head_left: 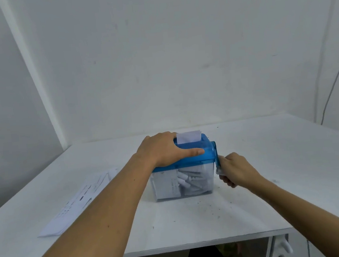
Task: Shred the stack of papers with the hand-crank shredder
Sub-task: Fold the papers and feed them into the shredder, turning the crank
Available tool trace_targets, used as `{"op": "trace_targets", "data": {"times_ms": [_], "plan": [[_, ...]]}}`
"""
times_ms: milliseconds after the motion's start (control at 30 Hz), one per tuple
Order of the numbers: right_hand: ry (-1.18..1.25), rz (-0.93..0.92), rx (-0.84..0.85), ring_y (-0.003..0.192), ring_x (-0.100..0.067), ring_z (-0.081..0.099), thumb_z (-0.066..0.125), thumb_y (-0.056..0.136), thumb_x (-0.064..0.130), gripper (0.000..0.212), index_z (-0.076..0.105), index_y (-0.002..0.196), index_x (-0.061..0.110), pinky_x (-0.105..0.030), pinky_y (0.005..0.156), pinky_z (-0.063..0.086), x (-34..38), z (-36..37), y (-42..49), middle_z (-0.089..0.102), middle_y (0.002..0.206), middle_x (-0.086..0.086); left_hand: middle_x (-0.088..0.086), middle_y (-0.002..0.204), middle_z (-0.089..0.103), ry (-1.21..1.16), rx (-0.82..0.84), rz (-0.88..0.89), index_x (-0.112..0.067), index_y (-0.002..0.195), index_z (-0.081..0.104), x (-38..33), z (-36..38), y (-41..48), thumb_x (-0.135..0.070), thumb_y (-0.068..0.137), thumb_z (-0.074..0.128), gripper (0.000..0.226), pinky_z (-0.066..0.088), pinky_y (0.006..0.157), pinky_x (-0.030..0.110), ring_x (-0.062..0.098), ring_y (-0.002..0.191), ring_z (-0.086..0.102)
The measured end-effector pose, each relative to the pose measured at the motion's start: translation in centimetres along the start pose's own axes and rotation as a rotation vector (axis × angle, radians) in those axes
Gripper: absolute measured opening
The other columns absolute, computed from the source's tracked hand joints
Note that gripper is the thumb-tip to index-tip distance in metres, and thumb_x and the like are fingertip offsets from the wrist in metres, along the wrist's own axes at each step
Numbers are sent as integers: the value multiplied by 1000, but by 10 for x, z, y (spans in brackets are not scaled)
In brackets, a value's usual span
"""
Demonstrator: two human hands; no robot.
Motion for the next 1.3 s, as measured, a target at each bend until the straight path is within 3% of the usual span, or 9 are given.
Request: {"op": "trace_targets", "data": {"times_ms": [67,167,267,567,767,867,1000,1200,1300], "plan": [[-41,-76,57,48,-16,55,43,103,22,40,55,67,8,-24,48,46,10,-15,-16,63,60,-7,-17,121,64,1,12,2,-44,124,59,0,0,1,-102,56,45,91,48,89,38,16,100,58],[-73,-138,191,55,-14,64,49,100,49,55,65,70,7,-24,54,52,26,-42,-33,68,64,-5,-18,126,62,17,27,6,-45,132,55,-1,-3,-1,-101,57,46,94,47,93,38,15,102,56],[-168,-236,246,55,-8,64,73,86,46,35,70,75,14,-21,55,52,45,-65,-30,67,61,1,-20,123,60,10,37,17,-45,131,55,-3,-5,-2,-99,61,48,88,45,90,35,13,100,54],[-43,-386,-263,65,-22,67,80,77,50,38,63,78,15,-39,57,58,72,-61,50,68,73,-3,-15,135,60,63,5,47,-38,140,50,0,-2,0,-100,63,42,99,41,97,37,15,113,57],[34,-265,-295,51,-8,51,70,89,43,42,52,66,13,-19,47,43,48,-25,85,57,60,1,-15,138,57,46,3,43,-37,142,48,0,-3,0,-96,65,47,97,39,103,38,15,119,55],[77,-188,-257,47,-10,44,61,98,36,48,44,58,14,-14,41,34,25,-4,82,48,54,1,-15,132,60,33,1,49,-36,137,52,-1,-3,-2,-94,67,49,92,39,99,37,14,112,57],[-3,-82,-183,49,-12,53,51,102,11,35,56,67,9,-13,38,37,7,9,67,57,60,-3,-14,130,61,42,-2,46,-35,136,53,-2,-3,-2,-94,68,48,91,40,97,37,14,111,57],[-57,31,55,44,-17,57,40,105,22,43,61,70,6,-25,49,50,-3,3,18,63,57,-8,-12,144,54,38,23,21,-34,144,47,-4,-5,-4,-95,66,47,100,39,104,39,17,125,53],[49,-51,214,46,-20,56,42,103,20,28,58,80,21,-26,50,48,17,-30,-12,63,57,-8,-12,137,58,40,50,27,-32,139,52,-6,-8,-6,-93,69,49,92,40,98,37,17,120,55]]}}
Point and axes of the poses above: each hand's wrist, its own y-axis towards the middle knuckle, its own z-axis out of the palm, x = y × z, the point moved 2 cm from there along y, towards the middle knuckle
